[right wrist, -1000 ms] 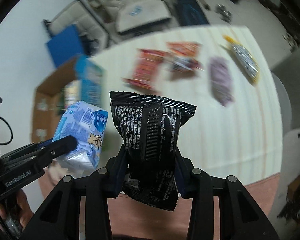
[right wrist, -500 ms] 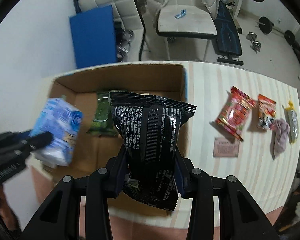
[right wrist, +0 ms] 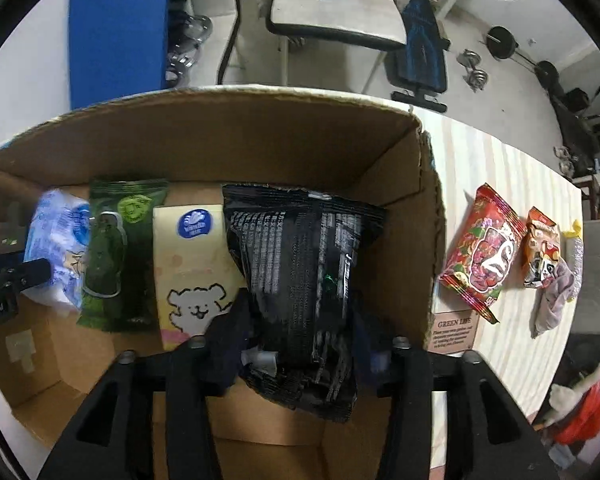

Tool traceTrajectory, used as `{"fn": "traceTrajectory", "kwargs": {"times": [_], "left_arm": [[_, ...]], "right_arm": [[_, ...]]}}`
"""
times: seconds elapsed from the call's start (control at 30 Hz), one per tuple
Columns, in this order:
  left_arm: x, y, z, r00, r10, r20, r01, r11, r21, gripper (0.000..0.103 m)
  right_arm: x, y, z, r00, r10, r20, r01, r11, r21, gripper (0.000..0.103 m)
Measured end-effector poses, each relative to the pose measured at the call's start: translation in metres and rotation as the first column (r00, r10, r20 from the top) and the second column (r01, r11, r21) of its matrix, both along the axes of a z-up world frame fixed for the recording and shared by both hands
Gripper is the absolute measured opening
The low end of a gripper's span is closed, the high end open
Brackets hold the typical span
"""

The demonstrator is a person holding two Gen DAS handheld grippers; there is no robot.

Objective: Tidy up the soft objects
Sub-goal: 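Lower both packs into the box beside the others and open both tools, then lift both tools out of the box toward the remaining snacks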

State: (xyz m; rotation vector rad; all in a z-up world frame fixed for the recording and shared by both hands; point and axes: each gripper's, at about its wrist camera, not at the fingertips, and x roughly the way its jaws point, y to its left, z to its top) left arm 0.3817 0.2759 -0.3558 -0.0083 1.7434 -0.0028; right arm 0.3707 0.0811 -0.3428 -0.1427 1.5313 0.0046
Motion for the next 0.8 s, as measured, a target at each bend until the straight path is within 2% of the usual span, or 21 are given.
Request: {"fn": "traceTrajectory", "kwargs": {"times": [0.03, 0.13, 0.2, 0.27, 0.33, 0.43, 0.53, 0.8], "left_arm": [[0.001, 0.001, 0.0, 1.0, 0.003, 0.004, -0.003, 1.0, -0.006, 0.038], [0.003, 0.002, 0.004, 1.0, 0.01, 0.019, -0.009, 0.999, -0.031, 0.045], [0.002, 0.003, 0.008, 0.999, 0.012, 0.031, -0.011, 0.999, -0.031, 0.059], [-0.002, 0.002, 0.015, 0.999, 0.015, 0.041, -0.014, 0.999, -0.033, 0.078], [-0.006, 0.004, 0.019, 0.998, 0.027, 0.056, -0.025, 0.998, -0.05, 0.085], [-0.013, 0.009, 0.028, 0.994, 0.072, 0.084, -0.066, 0.995, -0.076, 0.089], [-0.026, 0.012, 0.038, 0.988, 0.103, 0.114, -0.093, 0.991, -0.095, 0.097], [-0.073, 0.012, 0.067, 0.971, 0.139, 0.194, -0.123, 0.988, -0.093, 0.101]], "right_arm": [[0.0, 0.002, 0.0, 1.0, 0.002, 0.001, -0.002, 1.0, 0.013, 0.073], [0.0, 0.009, 0.002, 1.0, 0.01, 0.008, -0.011, 1.0, 0.02, 0.088], [0.0, 0.012, 0.005, 1.0, 0.011, 0.014, -0.011, 1.0, 0.026, 0.092], [-0.002, 0.014, 0.007, 1.0, 0.014, 0.015, -0.015, 0.999, 0.03, 0.092], [-0.005, 0.013, 0.008, 1.0, 0.016, 0.01, -0.016, 0.999, 0.043, 0.099], [-0.013, 0.014, 0.012, 1.0, 0.007, 0.004, -0.008, 0.997, 0.076, 0.101], [-0.024, 0.013, 0.014, 1.0, 0.013, -0.011, -0.011, 0.995, 0.101, 0.103], [-0.059, 0.009, 0.025, 1.0, 0.019, -0.003, -0.018, 0.991, 0.129, 0.103]]}}
